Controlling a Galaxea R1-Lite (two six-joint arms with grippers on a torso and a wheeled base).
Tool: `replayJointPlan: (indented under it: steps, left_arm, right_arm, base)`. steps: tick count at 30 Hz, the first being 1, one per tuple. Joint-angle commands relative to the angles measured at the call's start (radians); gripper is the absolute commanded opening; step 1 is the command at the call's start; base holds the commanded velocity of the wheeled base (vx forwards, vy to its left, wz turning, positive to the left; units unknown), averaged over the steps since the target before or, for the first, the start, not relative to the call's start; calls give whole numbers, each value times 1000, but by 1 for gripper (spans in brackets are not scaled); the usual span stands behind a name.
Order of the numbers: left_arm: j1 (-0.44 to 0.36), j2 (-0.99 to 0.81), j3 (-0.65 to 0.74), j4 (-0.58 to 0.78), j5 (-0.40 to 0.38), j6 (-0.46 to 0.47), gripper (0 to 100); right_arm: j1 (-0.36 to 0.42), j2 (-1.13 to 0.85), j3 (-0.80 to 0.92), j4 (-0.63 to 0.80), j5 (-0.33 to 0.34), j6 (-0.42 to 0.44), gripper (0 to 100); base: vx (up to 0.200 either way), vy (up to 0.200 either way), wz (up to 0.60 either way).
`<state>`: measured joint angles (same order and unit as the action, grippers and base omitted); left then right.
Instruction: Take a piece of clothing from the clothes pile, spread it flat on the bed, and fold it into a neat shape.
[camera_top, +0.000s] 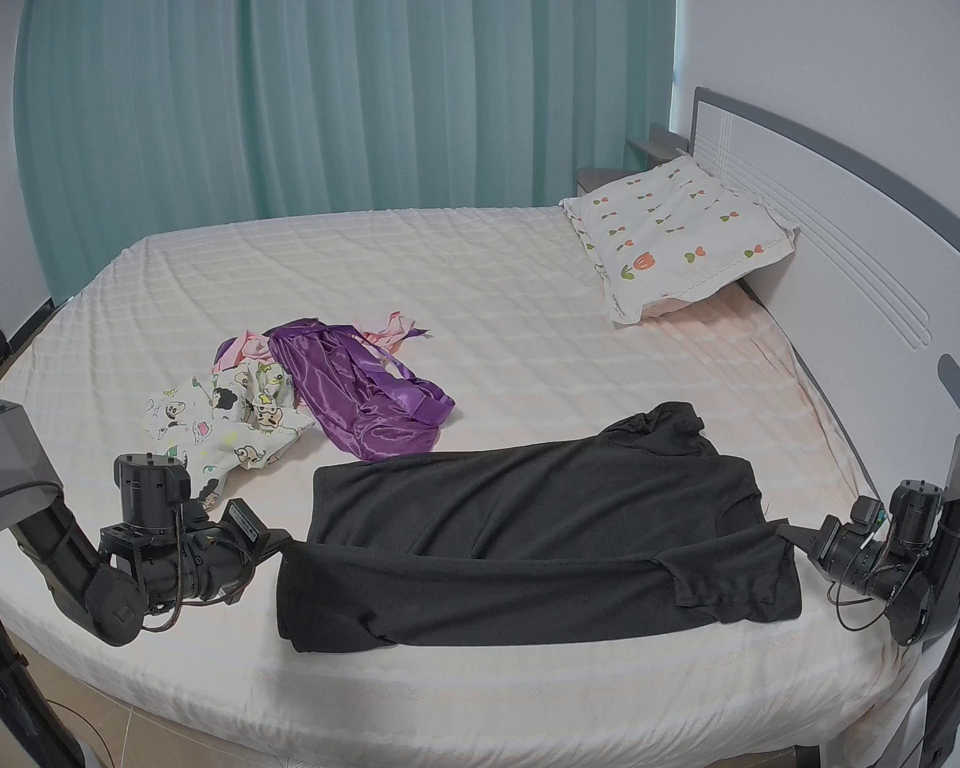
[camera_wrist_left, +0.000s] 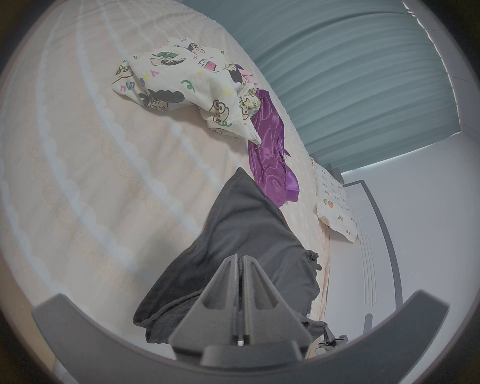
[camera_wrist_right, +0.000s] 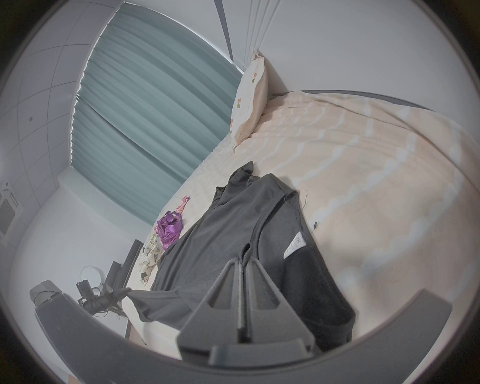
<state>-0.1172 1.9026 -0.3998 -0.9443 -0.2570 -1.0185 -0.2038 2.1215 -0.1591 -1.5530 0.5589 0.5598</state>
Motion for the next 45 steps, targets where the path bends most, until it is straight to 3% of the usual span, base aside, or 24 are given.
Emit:
replayJointPlan:
  steps: [1, 8, 27, 31, 38, 45]
  left_arm:
    - [1, -53, 12, 4, -2, 5, 0]
    - [5, -114, 24, 41, -2, 12, 0]
    - [2, -220, 174, 41, -1, 12, 0]
    - [5, -246, 177, 42, -1, 11, 0]
    - [4, -270, 193, 42, -1, -5, 0]
    - [4, -326, 248, 44, -1, -2, 0]
  right_arm:
    - [-6, -41, 38, -13, 19, -4, 0]
    - [-22, -110, 86, -13, 91, -49, 0]
    - [-51, -253, 159, -10, 145, -35, 0]
    - [-100, -305, 159, 59, 150, -40, 0]
    - [-105, -393, 159, 231, 147, -109, 0]
    - [-137, -425, 159, 347, 148, -261, 0]
  base:
    - [0, 0, 0]
    - [0, 0, 0]
    - [0, 0, 0]
    - [0, 0, 0]
    - [0, 0, 0]
    - [0, 0, 0]
